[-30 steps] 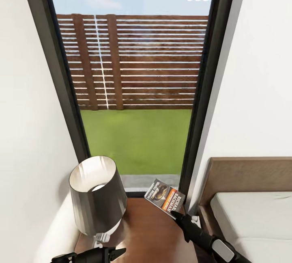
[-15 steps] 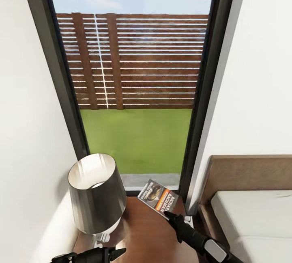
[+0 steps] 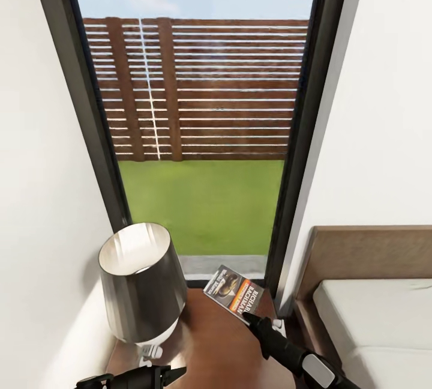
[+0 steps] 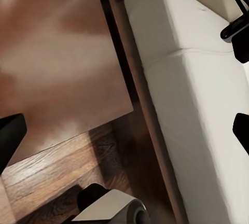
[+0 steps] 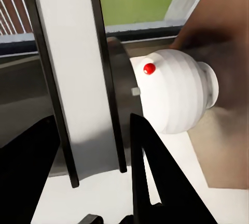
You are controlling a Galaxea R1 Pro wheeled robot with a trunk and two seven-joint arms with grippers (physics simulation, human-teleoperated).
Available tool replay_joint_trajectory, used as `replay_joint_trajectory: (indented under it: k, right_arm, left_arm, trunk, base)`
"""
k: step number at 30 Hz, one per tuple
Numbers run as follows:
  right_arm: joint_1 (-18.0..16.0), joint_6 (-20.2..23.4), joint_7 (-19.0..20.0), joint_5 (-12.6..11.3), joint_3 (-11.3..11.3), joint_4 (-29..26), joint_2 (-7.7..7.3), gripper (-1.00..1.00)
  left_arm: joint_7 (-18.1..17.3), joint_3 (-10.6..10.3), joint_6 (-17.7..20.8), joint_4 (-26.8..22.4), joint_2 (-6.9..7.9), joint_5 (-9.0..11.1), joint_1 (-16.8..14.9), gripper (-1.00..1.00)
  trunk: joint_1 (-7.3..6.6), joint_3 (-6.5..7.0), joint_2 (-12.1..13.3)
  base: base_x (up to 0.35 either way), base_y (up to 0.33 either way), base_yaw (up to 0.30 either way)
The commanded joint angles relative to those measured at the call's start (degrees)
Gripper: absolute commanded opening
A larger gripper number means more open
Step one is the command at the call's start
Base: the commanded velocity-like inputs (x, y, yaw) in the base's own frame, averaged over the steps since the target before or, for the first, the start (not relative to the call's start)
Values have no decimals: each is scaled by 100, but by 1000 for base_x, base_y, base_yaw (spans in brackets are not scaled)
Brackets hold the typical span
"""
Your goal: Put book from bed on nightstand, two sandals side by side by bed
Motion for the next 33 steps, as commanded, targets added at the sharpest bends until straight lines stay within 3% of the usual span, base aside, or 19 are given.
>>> replay_joint_trajectory:
  k: [1, 12, 18, 33]
  right_arm:
    - [-4, 39, 5, -68, 30, 0, -4, -100]
    - [-4, 39, -6, -61, 31, 0, -7, -100]
    - [-5, 43, -474, -77, 16, -8, -9, -100]
    - [-4, 47, -520, -70, 16, -1, -8, -100]
  left_arm:
    - [-21, 12, 60, 0, -1, 25, -4, 100]
    - [-21, 12, 60, 0, -1, 25, -5, 100]
    - [-21, 12, 60, 0, -1, 25, -2, 100]
    - [-21, 11, 60, 0, -1, 25, -5, 100]
  trunk:
    - [22, -24, -45]
    - [264, -222, -486]
    - [396, -330, -727]
    - [725, -599, -1329]
  base:
    - [0, 0, 0]
    - [0, 0, 0]
    - [0, 0, 0]
    - [0, 0, 0]
